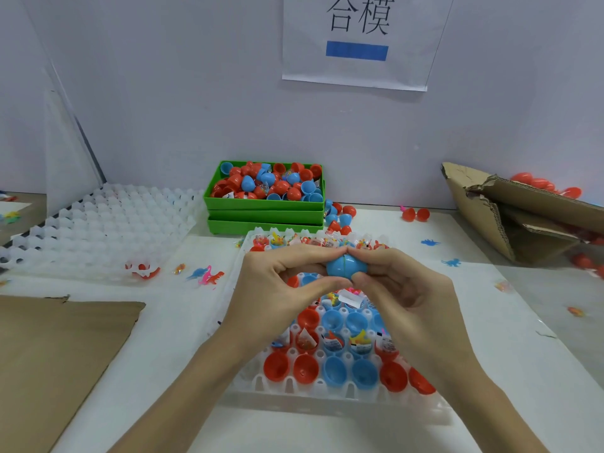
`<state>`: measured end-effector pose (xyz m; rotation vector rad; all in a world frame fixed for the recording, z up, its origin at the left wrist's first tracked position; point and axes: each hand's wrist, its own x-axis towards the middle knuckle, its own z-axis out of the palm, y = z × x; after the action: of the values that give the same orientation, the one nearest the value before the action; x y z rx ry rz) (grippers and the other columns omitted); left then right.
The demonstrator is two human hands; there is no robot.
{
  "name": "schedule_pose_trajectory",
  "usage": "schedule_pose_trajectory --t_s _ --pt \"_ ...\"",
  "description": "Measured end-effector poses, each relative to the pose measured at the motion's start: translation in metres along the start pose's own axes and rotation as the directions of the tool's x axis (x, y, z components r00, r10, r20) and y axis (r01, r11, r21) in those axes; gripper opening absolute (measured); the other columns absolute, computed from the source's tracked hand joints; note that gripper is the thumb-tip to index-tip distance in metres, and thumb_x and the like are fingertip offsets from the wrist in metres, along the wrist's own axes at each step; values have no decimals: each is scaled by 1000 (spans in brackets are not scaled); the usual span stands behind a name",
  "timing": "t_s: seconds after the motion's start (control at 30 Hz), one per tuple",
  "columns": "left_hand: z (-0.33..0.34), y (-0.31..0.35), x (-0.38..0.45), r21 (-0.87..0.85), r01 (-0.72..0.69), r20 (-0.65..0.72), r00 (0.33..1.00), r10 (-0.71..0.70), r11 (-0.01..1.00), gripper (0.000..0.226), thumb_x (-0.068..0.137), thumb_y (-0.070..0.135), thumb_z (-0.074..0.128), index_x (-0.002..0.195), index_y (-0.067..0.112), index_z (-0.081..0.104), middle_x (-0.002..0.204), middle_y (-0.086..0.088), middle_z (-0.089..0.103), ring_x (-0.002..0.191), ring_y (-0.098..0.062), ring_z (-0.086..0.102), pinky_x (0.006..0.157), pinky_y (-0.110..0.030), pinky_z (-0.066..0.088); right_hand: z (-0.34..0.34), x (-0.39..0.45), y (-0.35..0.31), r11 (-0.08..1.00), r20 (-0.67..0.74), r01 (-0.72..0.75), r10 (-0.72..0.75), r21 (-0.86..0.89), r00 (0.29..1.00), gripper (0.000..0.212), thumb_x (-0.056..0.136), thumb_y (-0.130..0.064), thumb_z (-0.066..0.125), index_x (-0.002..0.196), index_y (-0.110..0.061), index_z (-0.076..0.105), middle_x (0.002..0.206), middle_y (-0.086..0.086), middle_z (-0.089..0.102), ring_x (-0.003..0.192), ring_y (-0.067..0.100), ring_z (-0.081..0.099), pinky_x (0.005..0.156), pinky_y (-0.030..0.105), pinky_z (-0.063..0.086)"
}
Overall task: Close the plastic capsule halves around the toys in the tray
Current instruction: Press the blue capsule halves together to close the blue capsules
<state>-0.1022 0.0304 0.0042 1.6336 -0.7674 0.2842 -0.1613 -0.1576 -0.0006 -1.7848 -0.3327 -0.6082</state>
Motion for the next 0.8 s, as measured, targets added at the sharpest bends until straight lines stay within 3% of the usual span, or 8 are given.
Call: schedule_pose_trajectory --t_s 0.23,0.43,0.63,0.8 --pt "2 6 -1 119 -73 -4 997 74 990 45 78 27 82 121 15 76 116 7 77 108 -6 72 94 -20 57 1 -2 -2 1000 -9 -20 20 0 1000 33 91 -8 69 121 -20 73 109 -13 77 105 10 73 89 19 57" --pt "14 6 -3 255 -184 -81 974 211 949 35 81 12 86 114 6 77 109 1 77 103 -9 73 91 -26 59 12 -6 -4 999 -46 -37 38 14 998 50 88 -25 69 138 -21 63 121 -16 73 112 3 69 93 21 56" --pt "20 8 -9 496 -298 -50 928 369 816 39 78 -4 87 116 2 77 114 -5 77 109 -11 69 99 -19 53 17 -4 -9 991 -104 -62 75 117 992 40 76 -32 81 116 -31 73 105 -15 78 98 7 75 85 20 59" --pt "21 8 -10 521 -288 -46 931 363 804 40 77 -3 88 116 3 77 111 -6 77 105 -14 70 98 -20 54 20 -6 -11 994 -107 -53 64 100 992 37 80 -30 78 114 -44 69 105 -22 76 100 3 74 85 17 57"
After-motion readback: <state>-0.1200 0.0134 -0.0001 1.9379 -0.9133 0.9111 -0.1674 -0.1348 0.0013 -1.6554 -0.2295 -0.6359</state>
